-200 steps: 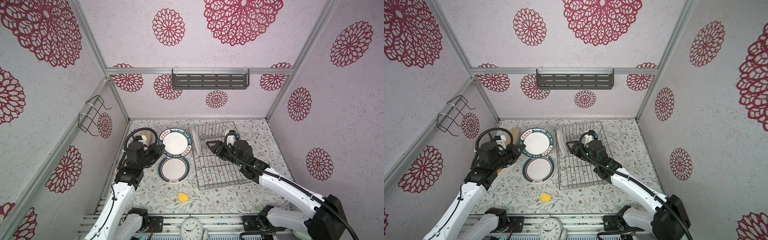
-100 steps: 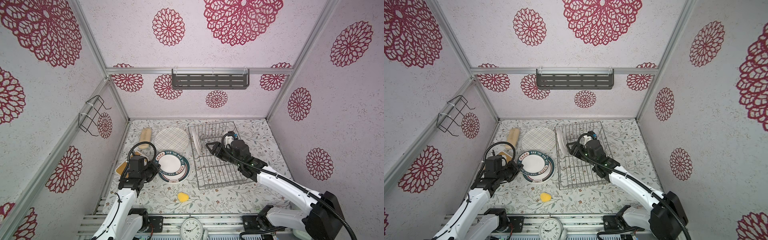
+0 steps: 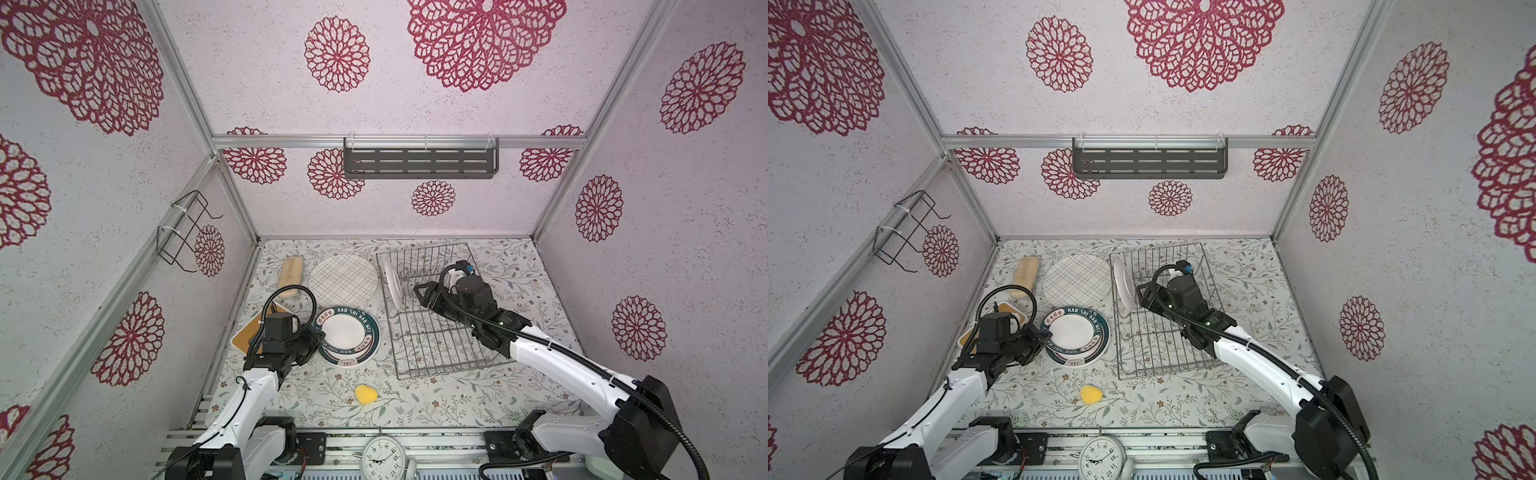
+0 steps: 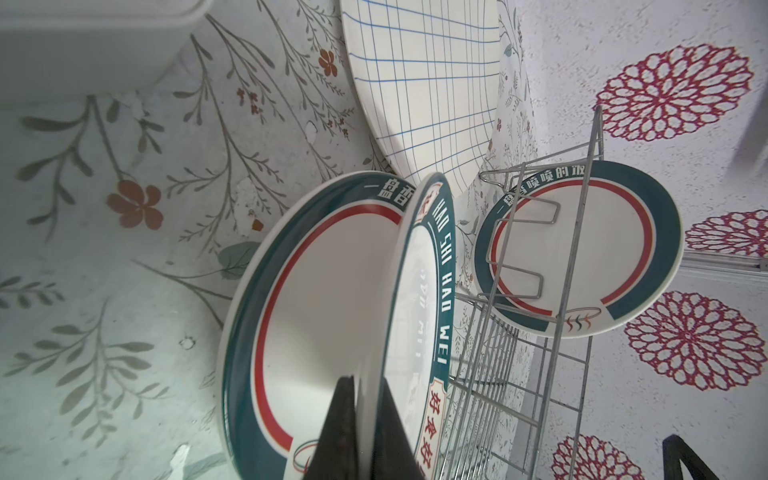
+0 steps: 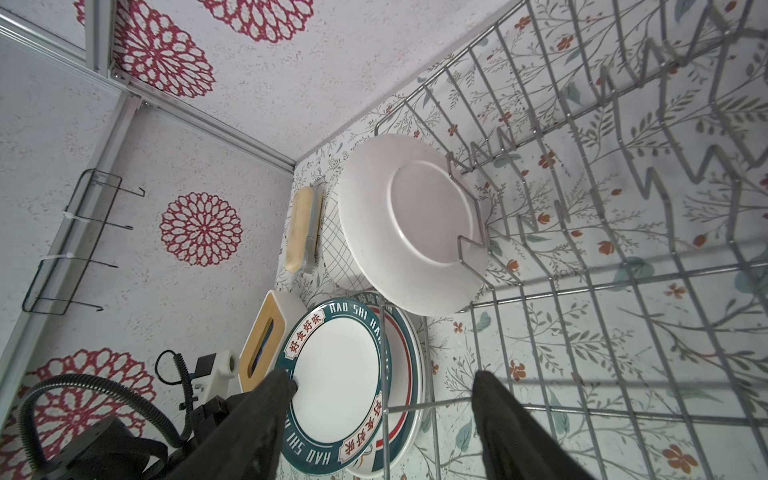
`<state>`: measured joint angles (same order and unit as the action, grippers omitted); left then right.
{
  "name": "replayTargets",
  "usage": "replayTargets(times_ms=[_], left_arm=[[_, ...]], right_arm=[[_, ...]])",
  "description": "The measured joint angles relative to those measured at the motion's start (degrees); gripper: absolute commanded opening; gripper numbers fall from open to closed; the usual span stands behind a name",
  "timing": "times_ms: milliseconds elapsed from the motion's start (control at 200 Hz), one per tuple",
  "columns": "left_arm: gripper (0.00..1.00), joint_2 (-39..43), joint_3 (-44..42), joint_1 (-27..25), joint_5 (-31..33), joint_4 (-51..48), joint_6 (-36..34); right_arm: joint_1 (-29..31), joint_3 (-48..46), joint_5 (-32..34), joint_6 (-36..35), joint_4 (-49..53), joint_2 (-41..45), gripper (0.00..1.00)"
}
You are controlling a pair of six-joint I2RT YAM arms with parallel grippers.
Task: Unload the plates from the dish rack
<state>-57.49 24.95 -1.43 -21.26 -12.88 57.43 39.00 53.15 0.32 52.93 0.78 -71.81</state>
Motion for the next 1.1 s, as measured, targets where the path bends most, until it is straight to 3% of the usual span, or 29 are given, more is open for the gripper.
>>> replayTargets(times_ms=[405, 1101], left_arm=[[0.00, -5.3, 0.0, 0.0, -2.4, 2.3, -0.4], [0.31, -5.6, 0.1, 0.0, -1.0, 0.1, -2.5]], right_arm=[[1.3, 1.6, 2.3, -2.5, 3.2, -2.4, 0.74], [2.9, 6.2, 4.9, -5.8, 6.7, -6.2, 0.75]])
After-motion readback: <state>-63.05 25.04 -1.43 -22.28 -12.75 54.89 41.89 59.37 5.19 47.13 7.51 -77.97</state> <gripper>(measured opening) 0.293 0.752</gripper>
